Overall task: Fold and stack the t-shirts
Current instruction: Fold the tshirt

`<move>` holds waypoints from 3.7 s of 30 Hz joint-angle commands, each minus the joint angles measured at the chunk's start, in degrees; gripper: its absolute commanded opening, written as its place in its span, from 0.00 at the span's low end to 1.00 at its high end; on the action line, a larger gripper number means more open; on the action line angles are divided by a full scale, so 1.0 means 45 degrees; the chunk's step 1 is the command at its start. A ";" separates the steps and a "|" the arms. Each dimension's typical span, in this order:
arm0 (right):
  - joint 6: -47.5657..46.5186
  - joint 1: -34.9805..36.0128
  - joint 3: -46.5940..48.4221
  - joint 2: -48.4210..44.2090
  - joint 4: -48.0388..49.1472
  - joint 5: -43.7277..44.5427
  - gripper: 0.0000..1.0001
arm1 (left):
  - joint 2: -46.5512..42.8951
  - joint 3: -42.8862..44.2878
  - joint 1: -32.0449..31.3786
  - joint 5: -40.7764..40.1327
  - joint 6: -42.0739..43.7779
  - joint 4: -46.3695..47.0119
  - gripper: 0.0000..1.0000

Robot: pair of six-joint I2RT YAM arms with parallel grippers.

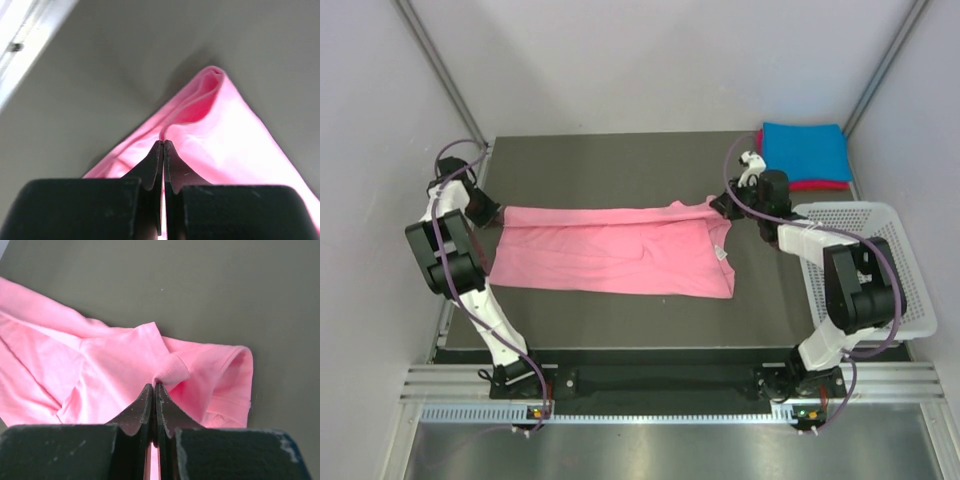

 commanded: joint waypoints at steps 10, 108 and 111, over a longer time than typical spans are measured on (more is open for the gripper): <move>-0.0189 0.0159 -0.0540 -0.1770 -0.0404 -0.0177 0.00 | -0.1140 -0.0677 0.0240 -0.1101 -0.0033 -0.0102 0.00; 0.0690 0.2053 -0.2417 -0.3607 -0.4916 0.2382 0.29 | -0.2311 -0.5170 -1.0424 0.1125 -0.1049 0.4878 0.27; 0.0360 0.2053 -0.2144 -0.3334 -0.4624 0.1897 0.31 | -0.2448 -0.5287 -1.0483 0.1124 -0.1068 0.4839 0.26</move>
